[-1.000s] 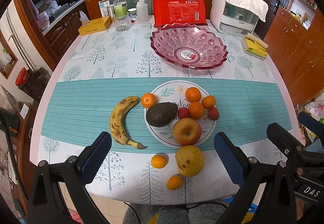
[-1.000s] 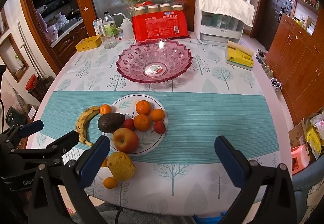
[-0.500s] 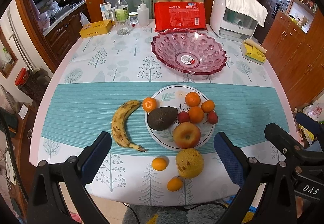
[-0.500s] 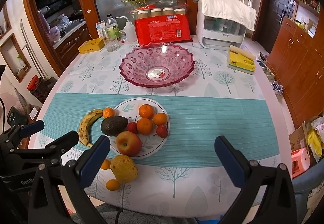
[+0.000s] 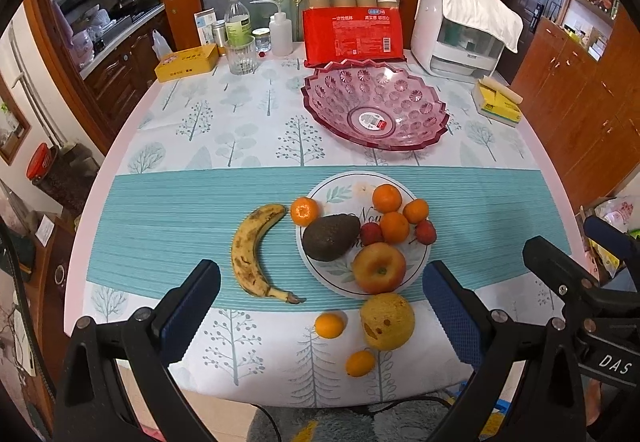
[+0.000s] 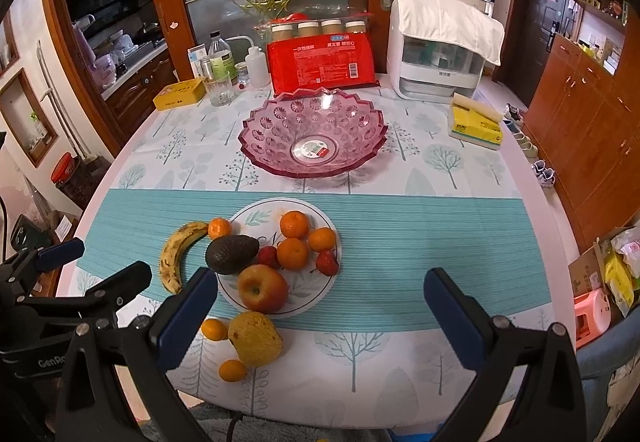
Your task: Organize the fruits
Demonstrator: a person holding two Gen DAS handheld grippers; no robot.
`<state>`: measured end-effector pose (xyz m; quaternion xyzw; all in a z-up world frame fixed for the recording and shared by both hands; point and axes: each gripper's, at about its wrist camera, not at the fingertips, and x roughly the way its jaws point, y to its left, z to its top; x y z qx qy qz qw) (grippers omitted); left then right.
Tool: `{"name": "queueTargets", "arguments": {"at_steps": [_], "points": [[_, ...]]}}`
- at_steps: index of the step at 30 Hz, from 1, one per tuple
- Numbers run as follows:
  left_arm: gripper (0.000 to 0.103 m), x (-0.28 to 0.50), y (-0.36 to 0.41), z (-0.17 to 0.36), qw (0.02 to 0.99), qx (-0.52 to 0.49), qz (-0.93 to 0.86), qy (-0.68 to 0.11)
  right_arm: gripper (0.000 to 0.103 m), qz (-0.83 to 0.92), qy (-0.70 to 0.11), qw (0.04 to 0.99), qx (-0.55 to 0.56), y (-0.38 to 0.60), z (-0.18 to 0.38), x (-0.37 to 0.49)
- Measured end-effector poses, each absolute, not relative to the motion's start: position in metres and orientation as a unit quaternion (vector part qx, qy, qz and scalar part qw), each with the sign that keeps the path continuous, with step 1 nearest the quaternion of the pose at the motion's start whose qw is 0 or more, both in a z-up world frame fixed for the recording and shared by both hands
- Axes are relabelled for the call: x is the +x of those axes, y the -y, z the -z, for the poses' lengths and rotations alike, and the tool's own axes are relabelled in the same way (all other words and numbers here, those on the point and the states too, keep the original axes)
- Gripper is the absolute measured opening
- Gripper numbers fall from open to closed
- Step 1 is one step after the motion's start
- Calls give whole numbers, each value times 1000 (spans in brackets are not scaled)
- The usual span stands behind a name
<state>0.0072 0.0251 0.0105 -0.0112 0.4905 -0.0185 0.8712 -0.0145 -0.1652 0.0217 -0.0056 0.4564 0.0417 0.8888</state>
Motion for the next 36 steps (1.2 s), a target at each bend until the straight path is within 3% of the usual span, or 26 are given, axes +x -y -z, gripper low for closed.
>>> {"name": "queueTargets", "arguments": {"at_steps": [14,23,31,36], "points": [[101,16,-69,-14,867,12,31,-497,103,11,-422,906,-21,136,-31,-26],[101,36,-112,16,850,29,28,-525,102,58,-420,906,-22,126,-9,-32],[101,58,-131,70,829,44,52,-555,81,43,-477,878,9,117,44,-37],[101,70,-140,104,828,34,68,-556,77,12,-513,858,17,107,82,-46]]}}
